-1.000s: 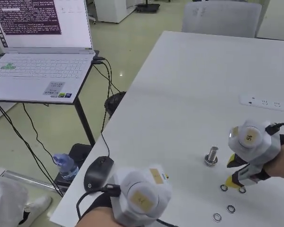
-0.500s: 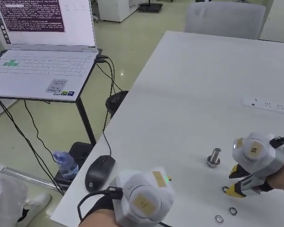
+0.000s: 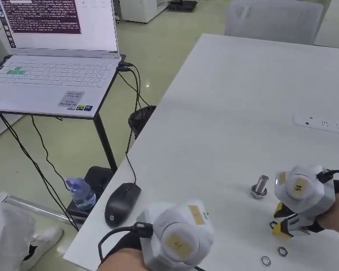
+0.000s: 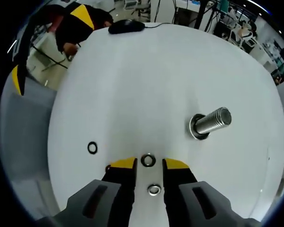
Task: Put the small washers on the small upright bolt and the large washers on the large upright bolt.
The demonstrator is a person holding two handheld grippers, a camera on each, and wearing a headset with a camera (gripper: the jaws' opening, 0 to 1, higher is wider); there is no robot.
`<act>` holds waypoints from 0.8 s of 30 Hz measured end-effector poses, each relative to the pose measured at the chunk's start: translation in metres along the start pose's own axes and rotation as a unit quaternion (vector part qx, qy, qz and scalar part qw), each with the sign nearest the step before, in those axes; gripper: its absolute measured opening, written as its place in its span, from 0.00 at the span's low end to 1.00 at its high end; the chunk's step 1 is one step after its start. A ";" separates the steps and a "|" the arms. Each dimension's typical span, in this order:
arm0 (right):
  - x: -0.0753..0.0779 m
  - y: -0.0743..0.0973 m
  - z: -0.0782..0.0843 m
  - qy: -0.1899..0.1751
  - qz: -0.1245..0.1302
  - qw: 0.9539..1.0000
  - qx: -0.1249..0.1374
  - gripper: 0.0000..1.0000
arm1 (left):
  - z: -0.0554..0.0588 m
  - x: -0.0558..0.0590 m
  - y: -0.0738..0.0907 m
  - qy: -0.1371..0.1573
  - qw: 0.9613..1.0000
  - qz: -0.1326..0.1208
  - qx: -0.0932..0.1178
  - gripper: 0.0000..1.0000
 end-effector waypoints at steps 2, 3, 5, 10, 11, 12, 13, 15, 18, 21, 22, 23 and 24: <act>0.001 0.000 0.000 0.000 -0.001 1.000 0.001 0.22 | 0.000 0.000 0.000 0.000 1.000 0.001 0.001 0.82; 0.001 0.000 0.001 0.000 -0.001 1.000 -0.001 0.20 | 0.000 0.000 0.000 0.000 1.000 0.001 0.001 0.82; 0.002 0.000 0.000 0.003 0.000 1.000 -0.005 0.19 | 0.000 -0.001 -0.001 0.000 1.000 0.001 0.001 0.82; 0.002 0.000 -0.001 0.003 0.002 1.000 -0.015 0.17 | -0.001 -0.001 -0.001 0.000 1.000 0.002 0.003 0.81; 0.002 0.000 -0.001 0.004 0.003 1.000 -0.016 0.17 | -0.001 -0.001 -0.001 0.001 1.000 0.002 0.003 0.81; 0.001 0.000 -0.001 0.003 0.003 1.000 -0.016 0.17 | -0.001 -0.001 -0.001 0.001 1.000 0.001 0.003 0.81; 0.001 0.000 -0.001 0.000 0.003 1.000 -0.016 0.17 | -0.001 -0.001 -0.001 0.002 1.000 0.002 0.004 0.81; 0.002 0.000 -0.001 -0.002 0.002 1.000 -0.015 0.17 | 0.000 -0.001 -0.001 0.002 1.000 0.002 0.003 0.80; 0.002 0.000 -0.001 -0.001 0.003 1.000 -0.016 0.17 | 0.000 -0.001 -0.001 0.001 1.000 0.003 0.001 0.80; 0.000 0.000 -0.002 0.013 0.004 1.000 -0.015 0.15 | 0.001 -0.001 -0.002 0.003 1.000 0.003 0.000 0.79; 0.000 0.000 -0.002 0.015 0.005 1.000 -0.016 0.15 | 0.001 -0.001 -0.002 0.003 1.000 0.004 0.000 0.79; 0.001 0.000 -0.002 0.014 0.005 1.000 -0.016 0.15 | 0.001 -0.001 -0.003 0.003 1.000 0.004 0.000 0.79; 0.001 -0.001 -0.002 0.014 0.004 1.000 -0.017 0.15 | 0.001 -0.001 -0.003 0.003 1.000 0.005 0.000 0.79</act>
Point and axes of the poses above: the centre of the closed fingertips' face, and the gripper's own axes: y roughly backward along the fingers, x roughly to its right, z roughly out of its underside, the point moved 9 cm from there along y, roughly backward along the fingers, and after that the axes turned 6 degrees about -x, right-handed, at the moved point
